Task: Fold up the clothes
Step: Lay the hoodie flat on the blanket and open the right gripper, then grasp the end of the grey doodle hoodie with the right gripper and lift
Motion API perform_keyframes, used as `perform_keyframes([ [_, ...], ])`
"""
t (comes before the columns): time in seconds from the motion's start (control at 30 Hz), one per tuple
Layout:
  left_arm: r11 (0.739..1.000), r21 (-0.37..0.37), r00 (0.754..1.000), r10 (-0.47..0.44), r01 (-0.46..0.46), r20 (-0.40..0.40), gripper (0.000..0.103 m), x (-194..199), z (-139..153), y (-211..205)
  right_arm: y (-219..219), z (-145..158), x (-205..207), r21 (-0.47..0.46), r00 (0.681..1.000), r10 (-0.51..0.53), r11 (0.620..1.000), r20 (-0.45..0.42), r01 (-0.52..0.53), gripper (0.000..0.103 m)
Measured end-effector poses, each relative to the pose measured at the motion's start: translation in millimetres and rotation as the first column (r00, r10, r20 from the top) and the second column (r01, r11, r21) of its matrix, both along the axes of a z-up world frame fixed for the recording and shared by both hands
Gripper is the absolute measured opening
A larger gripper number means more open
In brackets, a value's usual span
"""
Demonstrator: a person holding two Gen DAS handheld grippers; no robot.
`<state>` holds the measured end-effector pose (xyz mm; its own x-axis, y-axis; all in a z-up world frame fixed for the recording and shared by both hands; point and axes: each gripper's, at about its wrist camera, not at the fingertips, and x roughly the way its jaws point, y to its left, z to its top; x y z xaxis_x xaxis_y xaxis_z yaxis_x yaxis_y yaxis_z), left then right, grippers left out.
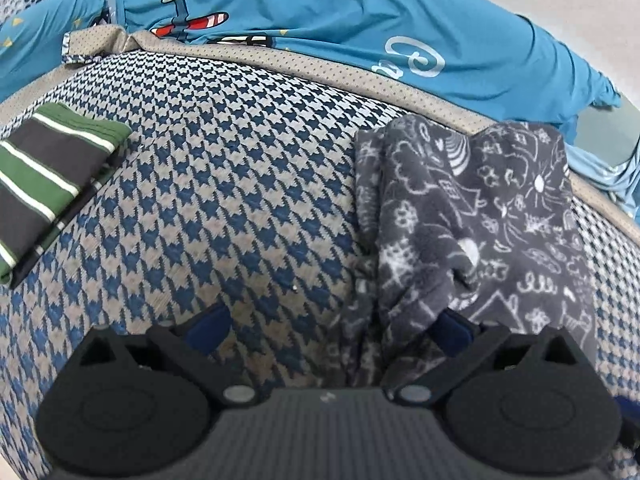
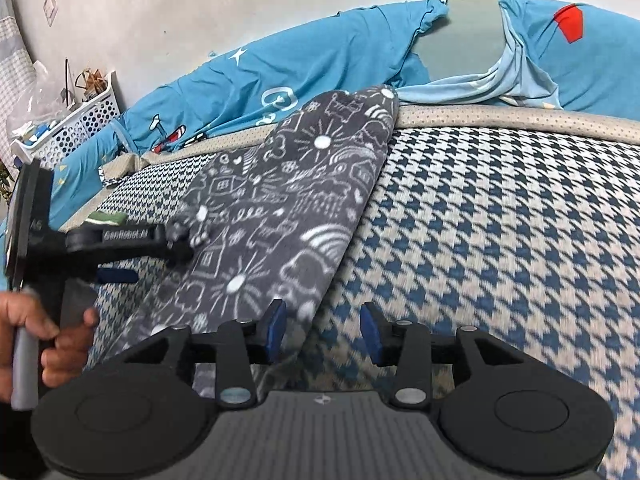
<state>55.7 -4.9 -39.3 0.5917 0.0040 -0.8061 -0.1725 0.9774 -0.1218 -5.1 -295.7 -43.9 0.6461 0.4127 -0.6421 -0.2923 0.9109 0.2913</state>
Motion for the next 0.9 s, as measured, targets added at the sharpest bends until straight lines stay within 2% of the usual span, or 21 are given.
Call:
perform_keyframes([
  [0.1,1.000,0.026,1.000,-0.007,0.007,-0.003,0.103,1,-2,-2,-2,-1,16,0.017,1.000,-0.002,1.000,0.002,0.002,0.041],
  [0.27,1.000,-0.006,1.000,0.006,-0.006,-0.025,0.103,4,-11,3,-10,-4,41,0.075,1.000,-0.024,0.997,-0.006,0.025,0.044],
  [0.53,1.000,0.001,1.000,-0.004,0.004,-0.019,0.103,5,-14,5,-16,-13,75,0.152,0.998,-0.051,0.987,-0.028,0.055,0.050],
  [0.7,1.000,0.001,1.000,-0.014,0.014,-0.010,0.103,2,-15,6,-21,-17,92,0.222,0.997,-0.065,0.973,-0.037,0.071,0.060],
  [0.9,1.000,-0.005,1.000,-0.011,0.011,-0.012,0.103,3,-16,7,-23,-27,120,0.292,0.991,-0.115,0.948,-0.062,0.128,0.063],
])
